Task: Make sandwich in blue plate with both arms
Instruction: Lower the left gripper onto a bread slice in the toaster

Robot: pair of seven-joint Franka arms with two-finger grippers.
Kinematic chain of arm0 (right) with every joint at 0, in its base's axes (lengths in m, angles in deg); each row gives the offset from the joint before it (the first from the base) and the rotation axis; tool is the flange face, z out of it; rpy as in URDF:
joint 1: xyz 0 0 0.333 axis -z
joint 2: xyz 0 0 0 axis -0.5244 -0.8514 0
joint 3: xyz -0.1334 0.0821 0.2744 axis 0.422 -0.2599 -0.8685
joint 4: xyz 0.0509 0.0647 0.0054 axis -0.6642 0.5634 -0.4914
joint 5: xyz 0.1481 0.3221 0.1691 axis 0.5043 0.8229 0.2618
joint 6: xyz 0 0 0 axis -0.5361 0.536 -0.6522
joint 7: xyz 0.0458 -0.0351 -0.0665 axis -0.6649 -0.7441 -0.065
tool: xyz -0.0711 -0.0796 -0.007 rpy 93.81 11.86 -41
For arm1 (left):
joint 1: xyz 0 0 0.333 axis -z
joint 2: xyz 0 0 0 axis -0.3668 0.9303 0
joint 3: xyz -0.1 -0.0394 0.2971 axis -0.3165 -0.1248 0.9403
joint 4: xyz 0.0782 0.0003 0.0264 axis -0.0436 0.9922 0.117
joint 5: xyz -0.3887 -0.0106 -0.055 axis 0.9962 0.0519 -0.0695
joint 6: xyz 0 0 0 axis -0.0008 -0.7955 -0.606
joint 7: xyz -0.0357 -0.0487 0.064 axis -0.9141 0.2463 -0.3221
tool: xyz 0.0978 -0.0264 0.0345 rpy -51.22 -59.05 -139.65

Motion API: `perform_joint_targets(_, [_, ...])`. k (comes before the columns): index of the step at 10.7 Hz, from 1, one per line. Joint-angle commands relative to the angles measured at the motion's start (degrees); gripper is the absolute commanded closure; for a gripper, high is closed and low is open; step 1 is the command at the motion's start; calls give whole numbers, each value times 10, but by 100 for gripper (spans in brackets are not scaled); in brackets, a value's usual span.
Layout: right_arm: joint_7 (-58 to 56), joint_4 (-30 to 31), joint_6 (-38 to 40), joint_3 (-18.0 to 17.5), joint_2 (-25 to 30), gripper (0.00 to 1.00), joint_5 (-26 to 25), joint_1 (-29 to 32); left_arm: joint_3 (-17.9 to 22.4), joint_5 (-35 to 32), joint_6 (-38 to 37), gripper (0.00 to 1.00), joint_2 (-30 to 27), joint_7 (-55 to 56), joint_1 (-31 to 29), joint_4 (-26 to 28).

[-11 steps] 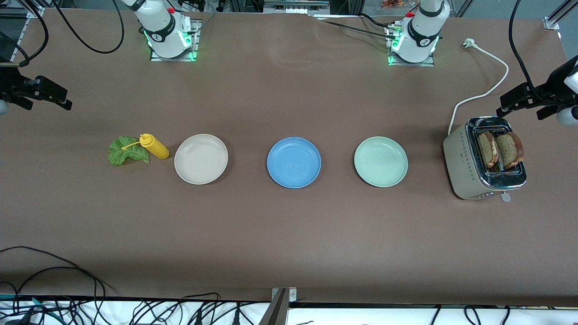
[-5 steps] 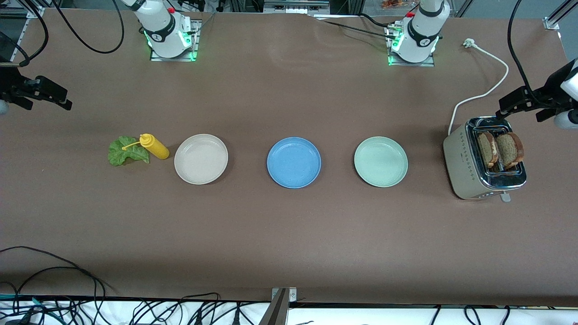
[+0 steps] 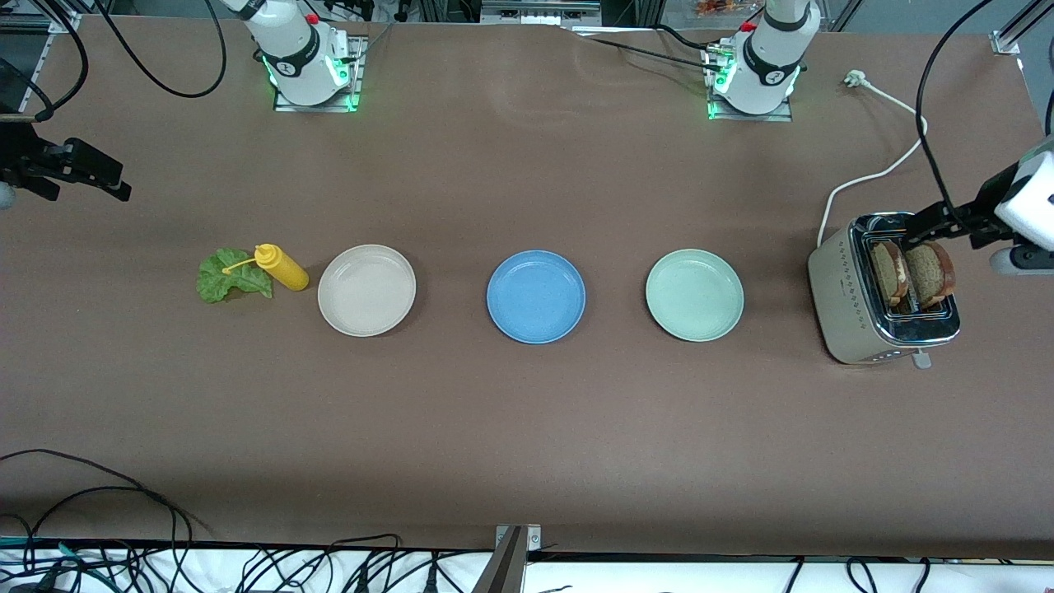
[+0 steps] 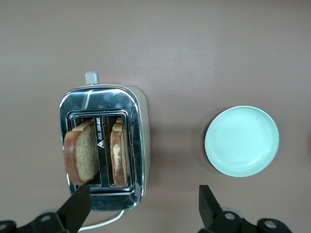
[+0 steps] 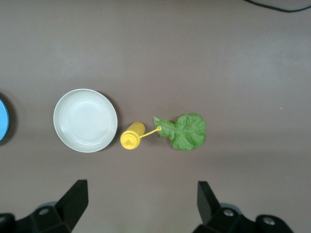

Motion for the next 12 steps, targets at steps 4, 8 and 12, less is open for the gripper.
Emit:
perform_joint_targets(4, [4, -9, 4, -2, 2, 0, 4, 3, -4, -14, 175, 10, 4, -10, -38, 147])
perform_joint_targets(8, [4, -8, 4, -2, 2, 0, 4, 3, -4, -47, 195, 16, 30, -9, -52, 161])
perform_joint_targets(12, [4, -9, 4, -2, 2, 0, 4, 3, -4, -48, 201, 31, 42, -10, -59, 178])
